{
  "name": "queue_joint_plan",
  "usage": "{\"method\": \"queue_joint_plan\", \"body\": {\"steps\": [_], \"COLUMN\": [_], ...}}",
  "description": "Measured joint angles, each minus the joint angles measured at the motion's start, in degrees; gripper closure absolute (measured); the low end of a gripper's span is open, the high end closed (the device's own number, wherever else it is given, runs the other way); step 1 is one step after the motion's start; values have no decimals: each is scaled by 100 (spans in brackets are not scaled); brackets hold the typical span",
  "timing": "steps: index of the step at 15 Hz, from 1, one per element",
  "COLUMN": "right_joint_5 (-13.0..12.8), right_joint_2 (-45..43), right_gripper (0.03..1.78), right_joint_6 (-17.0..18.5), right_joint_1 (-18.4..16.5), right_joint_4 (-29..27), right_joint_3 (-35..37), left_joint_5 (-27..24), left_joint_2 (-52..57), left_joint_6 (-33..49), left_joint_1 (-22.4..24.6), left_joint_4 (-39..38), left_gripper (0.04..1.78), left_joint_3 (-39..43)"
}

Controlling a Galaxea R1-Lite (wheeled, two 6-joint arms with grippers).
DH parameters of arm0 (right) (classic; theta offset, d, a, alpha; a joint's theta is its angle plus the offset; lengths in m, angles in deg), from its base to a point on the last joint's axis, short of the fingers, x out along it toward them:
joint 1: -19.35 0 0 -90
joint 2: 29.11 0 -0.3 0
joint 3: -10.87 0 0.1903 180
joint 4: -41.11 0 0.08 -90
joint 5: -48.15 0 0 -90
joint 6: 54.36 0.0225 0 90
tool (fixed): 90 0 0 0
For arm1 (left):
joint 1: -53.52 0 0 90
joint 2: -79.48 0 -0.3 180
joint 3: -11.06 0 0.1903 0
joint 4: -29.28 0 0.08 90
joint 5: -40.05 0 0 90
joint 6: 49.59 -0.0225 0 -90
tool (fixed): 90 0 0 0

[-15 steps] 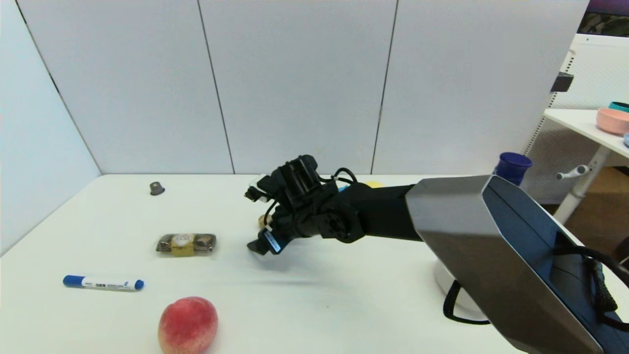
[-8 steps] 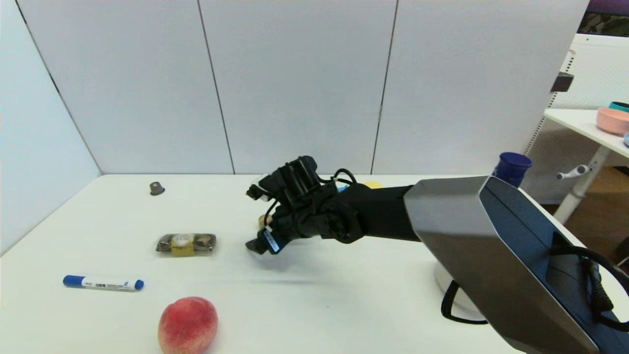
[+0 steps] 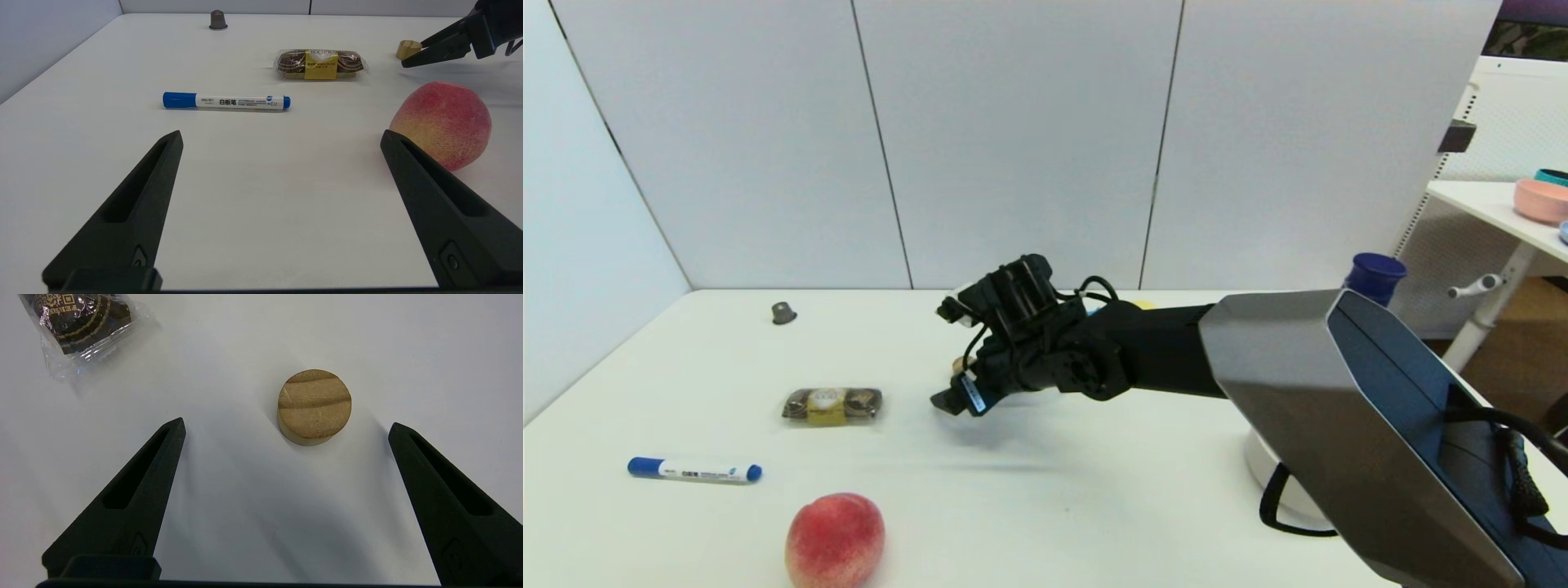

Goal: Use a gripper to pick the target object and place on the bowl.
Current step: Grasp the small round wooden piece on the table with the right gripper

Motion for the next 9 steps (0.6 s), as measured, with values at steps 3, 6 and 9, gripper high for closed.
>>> {"method": "queue_joint_plan", "body": {"steps": [3, 6, 9], "right_joint_5": [6, 6, 83], "right_joint_2": [4, 30, 76], "right_gripper": [10, 10, 10], "right_joint_6": [-2, -5, -7], "right_joint_1": [7, 18, 18], "right_joint_4": [48, 290, 516], "right_joint_3": [2, -4, -6], "left_joint_5": [2, 2, 2], "left_joint_2": [0, 0, 0], "left_joint_6": [0, 2, 2], "left_joint_1": [0, 0, 0], "left_joint_4": [0, 0, 0], "left_gripper": [11, 11, 11], "left_joint_3": [0, 0, 0]}}
